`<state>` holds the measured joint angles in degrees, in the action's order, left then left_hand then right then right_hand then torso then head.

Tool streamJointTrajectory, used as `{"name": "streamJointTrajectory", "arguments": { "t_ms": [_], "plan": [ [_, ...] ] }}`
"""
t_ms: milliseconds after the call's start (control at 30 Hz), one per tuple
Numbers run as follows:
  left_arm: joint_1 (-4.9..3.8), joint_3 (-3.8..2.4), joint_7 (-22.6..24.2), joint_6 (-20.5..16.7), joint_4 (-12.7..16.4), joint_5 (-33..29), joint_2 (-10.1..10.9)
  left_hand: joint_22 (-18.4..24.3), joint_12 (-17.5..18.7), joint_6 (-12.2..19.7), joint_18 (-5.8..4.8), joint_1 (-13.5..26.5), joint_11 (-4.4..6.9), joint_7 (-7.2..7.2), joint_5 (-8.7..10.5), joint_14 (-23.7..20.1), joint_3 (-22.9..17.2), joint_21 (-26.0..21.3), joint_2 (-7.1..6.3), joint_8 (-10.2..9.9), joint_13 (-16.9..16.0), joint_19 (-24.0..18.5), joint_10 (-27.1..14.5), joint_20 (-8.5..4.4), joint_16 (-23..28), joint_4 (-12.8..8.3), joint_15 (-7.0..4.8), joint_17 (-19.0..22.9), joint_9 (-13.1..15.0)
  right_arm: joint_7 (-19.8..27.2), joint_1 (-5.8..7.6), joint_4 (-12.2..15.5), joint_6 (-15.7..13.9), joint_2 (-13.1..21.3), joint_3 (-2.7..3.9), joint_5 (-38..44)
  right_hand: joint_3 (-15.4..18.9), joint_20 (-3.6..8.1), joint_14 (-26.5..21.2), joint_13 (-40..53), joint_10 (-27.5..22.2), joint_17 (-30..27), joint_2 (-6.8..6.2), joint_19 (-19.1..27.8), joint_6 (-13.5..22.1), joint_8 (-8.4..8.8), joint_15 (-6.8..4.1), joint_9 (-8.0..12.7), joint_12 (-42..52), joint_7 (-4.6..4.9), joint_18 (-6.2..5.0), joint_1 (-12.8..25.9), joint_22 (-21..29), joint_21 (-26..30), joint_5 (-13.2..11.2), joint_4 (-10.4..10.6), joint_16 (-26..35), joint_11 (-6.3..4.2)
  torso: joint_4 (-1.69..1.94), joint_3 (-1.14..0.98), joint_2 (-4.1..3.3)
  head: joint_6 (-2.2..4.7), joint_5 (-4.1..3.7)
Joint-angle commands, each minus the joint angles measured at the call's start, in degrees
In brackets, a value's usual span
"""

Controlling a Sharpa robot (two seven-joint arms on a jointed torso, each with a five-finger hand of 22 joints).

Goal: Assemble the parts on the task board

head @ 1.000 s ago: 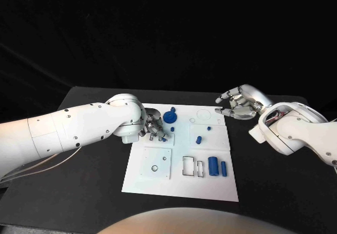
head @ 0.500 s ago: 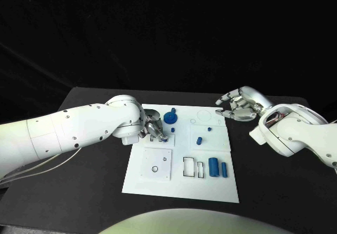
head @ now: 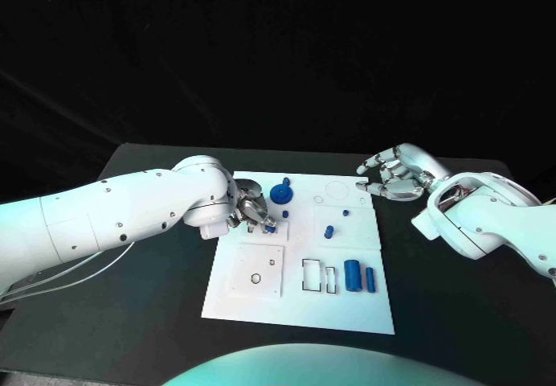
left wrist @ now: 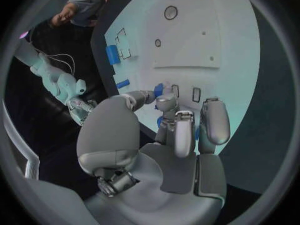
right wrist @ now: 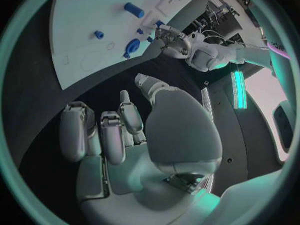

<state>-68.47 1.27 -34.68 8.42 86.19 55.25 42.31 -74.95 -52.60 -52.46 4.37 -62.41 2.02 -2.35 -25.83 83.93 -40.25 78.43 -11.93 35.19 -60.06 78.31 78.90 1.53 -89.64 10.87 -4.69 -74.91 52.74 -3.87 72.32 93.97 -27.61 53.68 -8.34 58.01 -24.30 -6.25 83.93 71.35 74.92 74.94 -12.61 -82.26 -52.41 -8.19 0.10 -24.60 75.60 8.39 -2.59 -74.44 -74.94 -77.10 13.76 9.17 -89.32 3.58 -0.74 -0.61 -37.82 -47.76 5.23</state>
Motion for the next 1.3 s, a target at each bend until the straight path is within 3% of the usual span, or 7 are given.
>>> {"name": "streamJointTrajectory", "arguments": {
  "t_ms": [33, 233, 533, 967, 1300],
  "plan": [
    [-0.01, -0.02, 0.58, -0.84, 0.00, -1.56, 0.06, -2.24, -0.68, -0.48, -0.42, 0.58, -0.07, 0.16, -0.63, 6.07, -10.60, -0.23, 0.04, 0.28, -0.42, 0.38, 0.61, 0.10, -0.36, -11.12, -0.21, -15.09, 0.20, -0.06, -0.05, 0.03, 0.77, 0.00, 0.00, 0.36, -0.38, 0.44, 5.40, 0.07, 0.27, 12.55, -0.66, -0.04, -0.27, -0.40, -0.49, -0.07, 0.05, -0.14, -0.69, 0.10, -7.89, 0.33, 0.28, 0.05, 0.33, -0.01, 0.00, 0.00, 0.02, -0.03, -0.01],
    [0.00, 0.11, 0.97, -1.93, 0.50, 2.56, 0.41, -2.78, -2.67, -0.88, -0.50, 2.04, 0.03, 0.31, -3.43, 6.07, -10.86, 0.05, -0.01, 1.05, -1.89, 0.66, 1.47, -0.01, -0.36, -12.66, -0.32, -15.09, 0.80, -0.03, -0.06, 0.02, 0.67, 0.04, 0.00, 0.25, -0.47, 0.44, 5.39, 0.01, 0.23, 12.48, -0.77, 0.00, -0.25, -0.41, -0.49, -0.11, 0.01, -0.13, -0.71, 0.33, -7.85, 0.43, 0.50, 0.15, 0.36, 0.00, 0.01, -0.02, -0.01, -0.15, -0.02],
    [0.05, 0.87, 1.09, -4.13, 1.26, 6.94, 0.99, -3.61, -4.27, -1.38, -0.70, 2.62, 0.18, 0.47, -5.25, 6.07, -11.00, 0.71, -0.17, 1.52, -3.05, 1.29, 2.17, -0.11, -0.36, -13.39, -0.44, -15.09, 1.00, 0.09, -0.11, -0.07, 0.36, 0.05, 0.00, 0.20, -0.59, 0.45, 5.36, -0.15, 0.12, 12.38, -0.80, 0.11, -0.23, -0.43, -0.49, -0.15, -0.12, -0.13, -0.76, 0.64, -7.74, 0.65, 0.72, 0.32, 0.40, 0.00, 0.14, 0.06, 0.00, -0.19, 0.08],
    [0.09, 1.15, -0.14, -3.59, 1.16, 8.02, 0.43, -3.90, -4.87, -1.66, -0.77, 3.02, 0.17, 0.52, -5.37, 6.07, -10.89, 0.93, -0.20, 1.74, -3.43, 1.50, 2.56, -0.13, -0.36, -13.42, -0.49, -15.09, 1.07, 0.00, -0.20, -0.16, 0.36, -0.01, 0.00, 0.19, -0.60, 0.45, 5.38, -0.12, 0.15, 12.47, -0.80, 0.05, -0.22, -0.43, -0.49, -0.16, -0.09, -0.13, -0.73, 0.67, -7.80, 0.54, 0.74, 0.34, 0.37, 0.00, -0.01, 0.04, -0.06, 0.01, 0.24],
    [0.10, 1.23, -0.70, -2.12, 0.94, 8.08, 0.24, -4.01, -5.12, -1.96, -0.79, 3.44, 0.17, 0.59, -5.06, 6.07, -10.82, 0.98, -0.16, 2.00, -3.56, 1.55, 2.83, -0.15, -0.36, -13.41, -0.55, -15.09, 1.17, -0.07, -0.22, -0.13, 0.42, 0.00, 0.00, 0.19, -0.60, 0.45, 5.38, -0.12, 0.15, 12.47, -0.80, 0.05, -0.22, -0.43, -0.49, -0.16, -0.09, -0.13, -0.73, 0.67, -7.80, 0.54, 0.74, 0.34, 0.37, 0.00, -0.06, 0.02, -0.07, -0.40, 0.26]
  ]
}}
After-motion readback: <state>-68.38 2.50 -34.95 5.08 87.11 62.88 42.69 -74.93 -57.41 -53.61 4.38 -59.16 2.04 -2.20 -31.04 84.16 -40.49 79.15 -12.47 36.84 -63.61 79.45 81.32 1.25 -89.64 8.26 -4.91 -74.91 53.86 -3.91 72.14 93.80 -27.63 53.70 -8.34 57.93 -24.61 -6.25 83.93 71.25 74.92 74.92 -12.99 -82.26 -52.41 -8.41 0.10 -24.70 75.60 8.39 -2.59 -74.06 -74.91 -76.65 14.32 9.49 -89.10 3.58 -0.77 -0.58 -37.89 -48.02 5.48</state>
